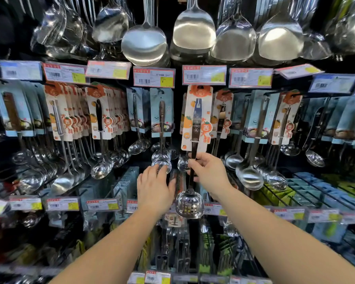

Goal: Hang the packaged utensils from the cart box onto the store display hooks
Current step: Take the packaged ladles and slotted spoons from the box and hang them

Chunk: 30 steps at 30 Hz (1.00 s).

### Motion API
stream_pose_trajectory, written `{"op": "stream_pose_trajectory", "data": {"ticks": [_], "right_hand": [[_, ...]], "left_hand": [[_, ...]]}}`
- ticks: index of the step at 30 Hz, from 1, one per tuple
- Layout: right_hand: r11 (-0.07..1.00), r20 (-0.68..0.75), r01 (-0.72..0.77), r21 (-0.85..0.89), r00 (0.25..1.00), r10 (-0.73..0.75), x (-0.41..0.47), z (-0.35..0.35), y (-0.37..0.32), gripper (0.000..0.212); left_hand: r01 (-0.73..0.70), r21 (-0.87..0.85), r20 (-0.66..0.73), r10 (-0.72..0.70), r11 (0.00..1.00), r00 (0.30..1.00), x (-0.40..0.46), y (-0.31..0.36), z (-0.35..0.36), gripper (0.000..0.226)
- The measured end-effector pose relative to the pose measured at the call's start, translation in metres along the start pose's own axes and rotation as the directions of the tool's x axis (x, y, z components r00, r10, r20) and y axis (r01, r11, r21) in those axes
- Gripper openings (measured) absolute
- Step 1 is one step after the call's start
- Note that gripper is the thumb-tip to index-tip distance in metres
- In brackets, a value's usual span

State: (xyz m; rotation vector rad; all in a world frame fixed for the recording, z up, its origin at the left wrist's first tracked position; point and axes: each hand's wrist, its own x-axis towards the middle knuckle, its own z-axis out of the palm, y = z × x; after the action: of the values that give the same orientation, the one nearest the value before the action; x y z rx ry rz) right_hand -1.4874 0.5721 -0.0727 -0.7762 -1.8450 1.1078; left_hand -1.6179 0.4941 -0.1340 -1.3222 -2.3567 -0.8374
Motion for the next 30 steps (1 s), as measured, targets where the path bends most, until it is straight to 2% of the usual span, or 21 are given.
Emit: {"op": "stream_pose_trajectory", "data": {"ticks": [7, 10, 14, 17, 19, 24, 27, 30], "right_hand": [[0.997, -0.001, -0.023, -0.068, 1.000, 0.023, 0.019, 0.003, 0.010, 0.015], [0.993, 0.007, -0.036, -0.115, 0.999, 0.037, 0.033, 0.005, 0.017, 0.009], [0.980, 0.022, -0.081, -0.180, 0.996, 0.086, 0.046, 0.004, 0.021, 0.023], [0.944, 0.028, -0.163, -0.288, 0.984, 0.179, 0.040, 0.000, 0.024, 0.056], [0.912, -0.011, -0.195, -0.361, 0.979, 0.205, 0.030, -0.004, 0.033, 0.065], [0.851, -0.202, -0.246, -0.464, 0.965, 0.169, -0.010, -0.034, 0.056, 0.053], [0.794, -0.297, -0.287, -0.536, 0.944, 0.141, -0.047, -0.075, 0.069, 0.051], [0.684, -0.352, -0.367, -0.630, 0.920, 0.171, -0.092, -0.131, 0.086, 0.051]], "left_hand": [[0.006, 0.022, 0.041, -0.007, 1.000, 0.999, 0.000, -0.005, 0.005, 0.054], [0.012, 0.023, 0.065, -0.014, 1.000, 0.998, 0.002, -0.008, 0.006, 0.054], [-0.013, 0.041, 0.095, 0.009, 0.999, 0.995, 0.003, -0.009, 0.007, 0.056], [-0.052, 0.038, 0.112, 0.047, 0.998, 0.993, 0.003, -0.011, 0.008, 0.055], [-0.088, 0.020, 0.104, 0.085, 0.996, 0.991, 0.001, -0.010, 0.010, 0.055], [-0.209, -0.061, 0.144, 0.215, 0.976, 0.966, -0.004, 0.024, 0.029, 0.054], [-0.316, -0.099, 0.203, 0.330, 0.944, 0.922, -0.013, 0.070, 0.050, 0.055], [-0.420, -0.159, 0.272, 0.448, 0.894, 0.852, -0.038, 0.132, 0.071, 0.055]]}}
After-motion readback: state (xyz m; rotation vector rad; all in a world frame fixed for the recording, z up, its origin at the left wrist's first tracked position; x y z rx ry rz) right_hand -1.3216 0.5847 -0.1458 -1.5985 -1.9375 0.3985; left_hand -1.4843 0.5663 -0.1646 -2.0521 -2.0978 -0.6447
